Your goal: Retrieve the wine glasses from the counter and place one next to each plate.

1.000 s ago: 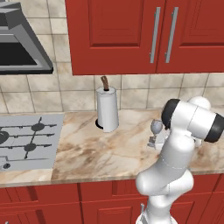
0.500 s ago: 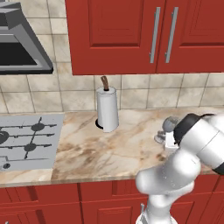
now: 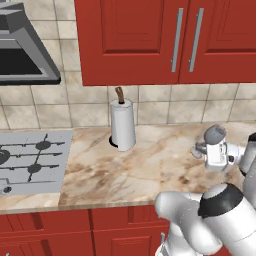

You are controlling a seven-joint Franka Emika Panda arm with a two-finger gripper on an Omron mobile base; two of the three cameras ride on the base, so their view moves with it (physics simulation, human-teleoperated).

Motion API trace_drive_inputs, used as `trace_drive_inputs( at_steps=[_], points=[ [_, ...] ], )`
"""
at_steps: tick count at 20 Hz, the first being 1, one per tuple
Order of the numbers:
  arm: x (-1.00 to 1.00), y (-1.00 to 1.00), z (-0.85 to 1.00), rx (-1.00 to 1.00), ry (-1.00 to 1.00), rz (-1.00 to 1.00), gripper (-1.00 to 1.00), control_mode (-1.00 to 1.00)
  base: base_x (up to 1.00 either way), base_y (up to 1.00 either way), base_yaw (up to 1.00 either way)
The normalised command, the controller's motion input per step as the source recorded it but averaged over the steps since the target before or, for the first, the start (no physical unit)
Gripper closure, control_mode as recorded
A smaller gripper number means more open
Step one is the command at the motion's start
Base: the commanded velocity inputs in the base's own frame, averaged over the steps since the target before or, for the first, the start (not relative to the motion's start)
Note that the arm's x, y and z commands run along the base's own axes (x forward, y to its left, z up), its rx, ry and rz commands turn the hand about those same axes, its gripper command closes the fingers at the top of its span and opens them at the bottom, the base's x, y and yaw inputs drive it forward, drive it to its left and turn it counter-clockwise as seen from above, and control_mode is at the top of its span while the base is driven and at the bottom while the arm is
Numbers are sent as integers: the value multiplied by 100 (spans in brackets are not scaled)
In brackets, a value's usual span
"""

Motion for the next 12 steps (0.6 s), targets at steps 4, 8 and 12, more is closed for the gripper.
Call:
trace_drive_inputs(
  at_steps=[4, 8, 12],
  points=[
    [-97, -10, 90, 0, 12, 0, 100, -100, 0, 0, 0],
    [-100, -9, 57, 0, 3, 0, 100, -100, 0, 0, 0],
    [-100, -15, 57, 1, 0, 0, 100, -100, 0, 0, 0]
  ],
)
